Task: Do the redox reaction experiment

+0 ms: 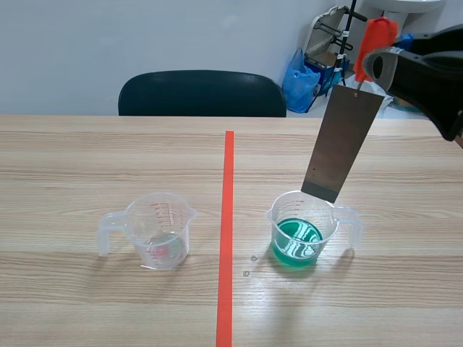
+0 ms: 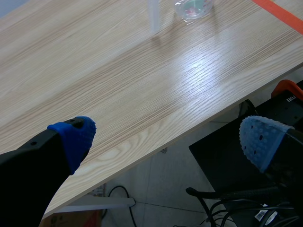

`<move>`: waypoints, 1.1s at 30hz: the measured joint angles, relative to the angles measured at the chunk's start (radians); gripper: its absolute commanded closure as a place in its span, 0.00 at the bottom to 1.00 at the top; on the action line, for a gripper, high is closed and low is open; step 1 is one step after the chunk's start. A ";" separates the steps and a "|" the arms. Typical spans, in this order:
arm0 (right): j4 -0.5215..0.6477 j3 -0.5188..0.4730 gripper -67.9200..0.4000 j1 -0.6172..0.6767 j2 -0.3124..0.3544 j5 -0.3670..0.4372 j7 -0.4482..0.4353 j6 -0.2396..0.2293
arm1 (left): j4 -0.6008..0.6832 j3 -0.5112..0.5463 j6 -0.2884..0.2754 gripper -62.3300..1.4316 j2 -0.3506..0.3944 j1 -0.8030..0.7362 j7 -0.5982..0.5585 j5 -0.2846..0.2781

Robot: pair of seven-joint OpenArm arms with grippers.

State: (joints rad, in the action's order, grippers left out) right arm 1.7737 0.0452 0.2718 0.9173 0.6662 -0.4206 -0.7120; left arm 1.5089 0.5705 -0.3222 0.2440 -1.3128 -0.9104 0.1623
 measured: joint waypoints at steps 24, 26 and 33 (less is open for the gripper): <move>0.000 0.000 0.97 -0.002 -0.098 -0.095 0.062 0.000 | 0.000 0.000 0.000 0.00 0.000 0.000 0.000 0.000; 0.000 0.000 0.97 -0.003 -0.108 -0.103 0.064 0.000 | 0.000 0.000 0.000 0.00 0.000 0.000 0.000 0.000; 0.000 0.000 0.97 -0.003 -0.169 -0.155 0.082 0.000 | 0.000 0.000 0.000 0.00 0.000 0.000 0.000 0.000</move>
State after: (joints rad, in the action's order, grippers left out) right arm 1.7737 0.0452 0.2684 0.7483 0.5114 -0.3382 -0.7116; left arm 1.5089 0.5705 -0.3222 0.2443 -1.3128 -0.9104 0.1627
